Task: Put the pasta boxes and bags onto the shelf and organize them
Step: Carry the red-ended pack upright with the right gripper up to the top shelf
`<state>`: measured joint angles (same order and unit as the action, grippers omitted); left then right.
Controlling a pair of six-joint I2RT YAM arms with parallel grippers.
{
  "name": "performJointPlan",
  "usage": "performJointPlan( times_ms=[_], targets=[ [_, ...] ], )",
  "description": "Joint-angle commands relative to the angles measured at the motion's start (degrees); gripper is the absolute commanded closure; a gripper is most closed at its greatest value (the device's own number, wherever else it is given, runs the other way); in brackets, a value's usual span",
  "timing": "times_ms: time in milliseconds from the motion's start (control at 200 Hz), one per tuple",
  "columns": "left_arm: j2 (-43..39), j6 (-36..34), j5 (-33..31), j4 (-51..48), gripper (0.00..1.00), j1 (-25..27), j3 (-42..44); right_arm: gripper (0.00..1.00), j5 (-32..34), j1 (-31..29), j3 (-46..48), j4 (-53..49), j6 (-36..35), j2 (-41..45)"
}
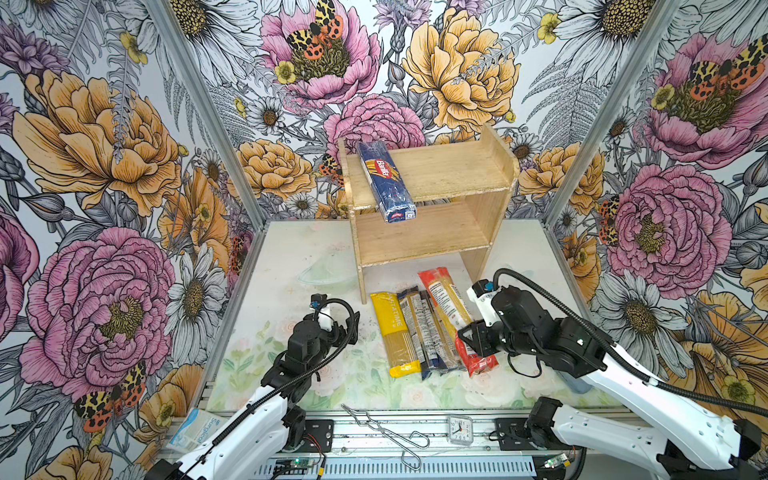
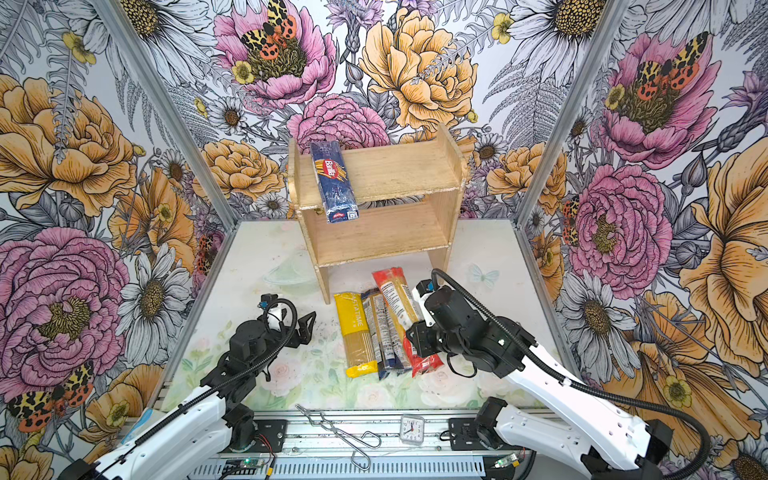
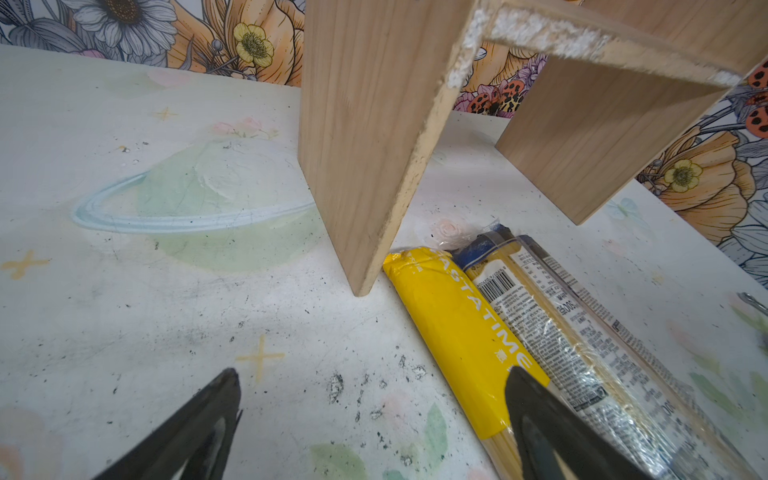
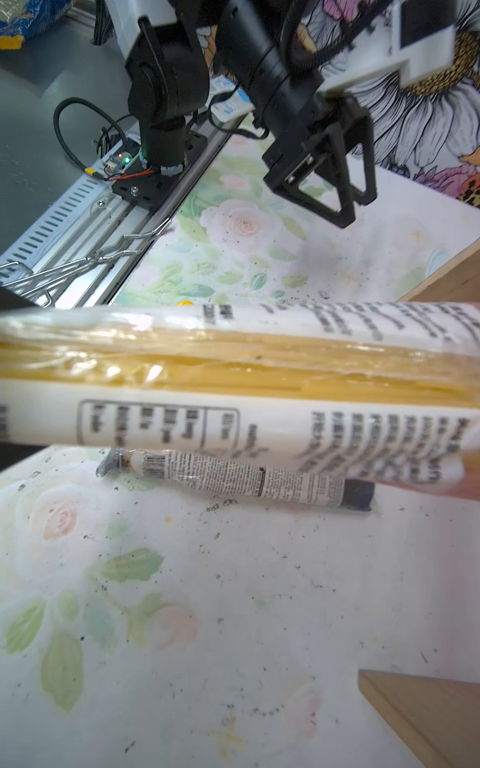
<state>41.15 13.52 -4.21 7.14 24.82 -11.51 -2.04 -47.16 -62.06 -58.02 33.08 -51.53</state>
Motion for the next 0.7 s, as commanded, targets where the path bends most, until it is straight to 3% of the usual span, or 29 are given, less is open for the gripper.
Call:
performJointPlan(
  times_ms=[0,330,696],
  targets=[
    [0.42,-0.22,2.00,2.09,0.01,-0.47,0.44,1.00,1.69,0.27,-7.87,0.74,-2.54,2.26],
    [0.51,-0.25,2.19,2.00,0.01,-0.56,0.41,1.00,5.55,0.31,-22.91,-5.76,-6.18,0.88],
    [0.60,-0.26,2.10,2.00,0.01,-0.62,0.38,1.00,13.12,0.44,-30.94,-6.32,-10.93,-2.13]
  ],
)
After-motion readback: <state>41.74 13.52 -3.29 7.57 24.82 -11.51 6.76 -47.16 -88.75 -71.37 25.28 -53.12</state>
